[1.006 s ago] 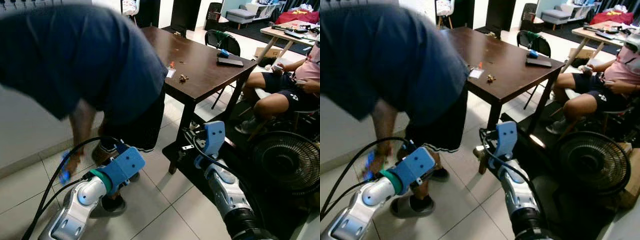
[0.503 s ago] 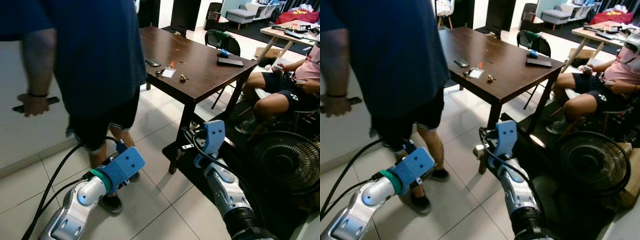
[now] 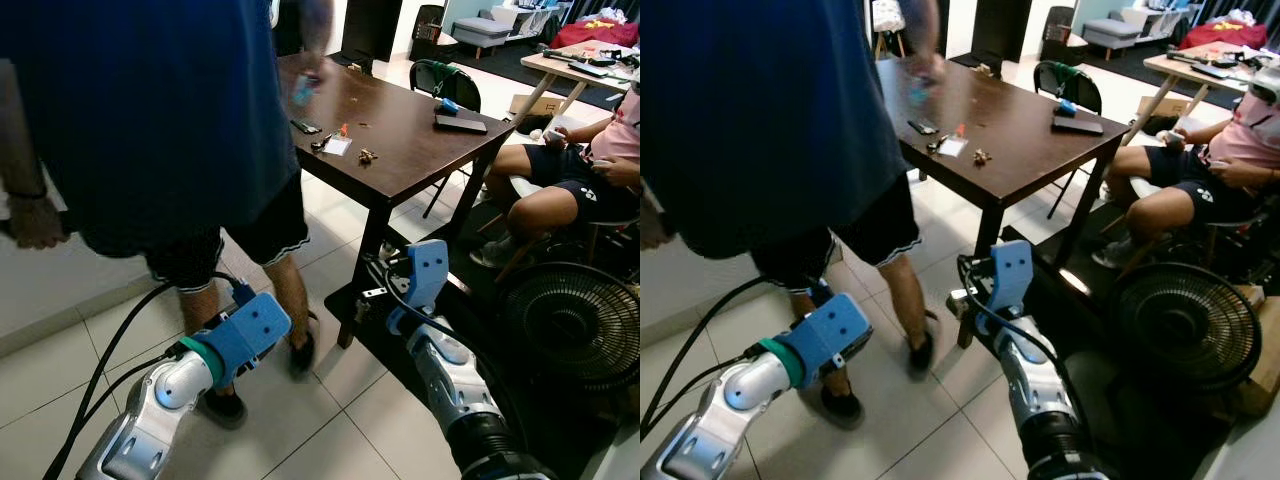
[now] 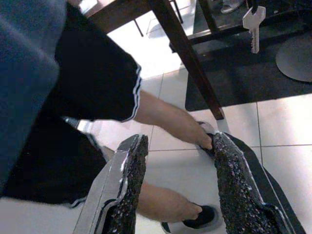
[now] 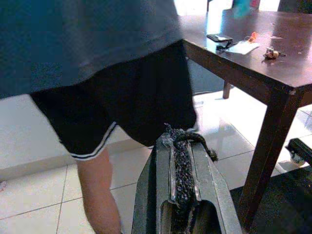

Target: Hang keys on a hook

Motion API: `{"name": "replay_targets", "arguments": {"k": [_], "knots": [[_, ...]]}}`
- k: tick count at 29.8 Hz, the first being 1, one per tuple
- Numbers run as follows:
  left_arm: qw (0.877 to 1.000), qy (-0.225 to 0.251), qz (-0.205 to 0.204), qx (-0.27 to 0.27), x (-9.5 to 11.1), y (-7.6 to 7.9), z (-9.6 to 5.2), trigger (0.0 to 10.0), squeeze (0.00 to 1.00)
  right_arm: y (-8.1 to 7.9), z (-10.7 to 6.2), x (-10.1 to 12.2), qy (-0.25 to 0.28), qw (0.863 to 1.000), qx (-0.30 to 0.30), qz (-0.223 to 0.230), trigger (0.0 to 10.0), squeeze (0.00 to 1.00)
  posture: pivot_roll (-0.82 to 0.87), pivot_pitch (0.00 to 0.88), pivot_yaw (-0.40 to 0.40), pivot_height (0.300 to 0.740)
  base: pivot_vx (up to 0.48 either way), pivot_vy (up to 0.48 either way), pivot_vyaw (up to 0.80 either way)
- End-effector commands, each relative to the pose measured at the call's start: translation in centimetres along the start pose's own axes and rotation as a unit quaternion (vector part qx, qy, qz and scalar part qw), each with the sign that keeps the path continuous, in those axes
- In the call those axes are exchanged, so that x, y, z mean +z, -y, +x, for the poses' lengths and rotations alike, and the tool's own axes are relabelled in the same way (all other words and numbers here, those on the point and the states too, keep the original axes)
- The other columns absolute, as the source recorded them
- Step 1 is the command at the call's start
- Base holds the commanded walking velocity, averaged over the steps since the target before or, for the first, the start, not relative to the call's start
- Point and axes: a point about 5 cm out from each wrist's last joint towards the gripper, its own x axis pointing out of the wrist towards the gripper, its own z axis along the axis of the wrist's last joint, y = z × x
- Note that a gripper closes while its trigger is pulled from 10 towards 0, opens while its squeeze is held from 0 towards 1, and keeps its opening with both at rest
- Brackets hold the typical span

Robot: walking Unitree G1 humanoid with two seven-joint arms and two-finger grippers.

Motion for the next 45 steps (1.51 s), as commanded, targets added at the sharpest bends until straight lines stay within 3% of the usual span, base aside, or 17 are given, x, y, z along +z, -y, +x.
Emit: {"name": "replay_targets", "arguments": {"k": [1, 45], "knots": [[1.0, -0.005, -0.004, -0.005, -0.32, 0.18, -0.01, 10.0, 0.0, 0.12, -0.04, -0.17, -0.003, 1.0, -0.005, 0.008, 10.0, 0.0, 0.06, 0.014, 0.048, 0.74, 0.0, 0.0, 0.0], [1.0, -0.007, -0.004, -0.007, -0.46, 0.33, -0.13, 10.0, 0.0, 0.11, -0.15, -0.31, -0.005, 1.0, -0.004, 0.01, 10.0, 0.0, 0.06, 0.013, 0.047, 0.74, 0.0, 0.0, 0.0]]}}
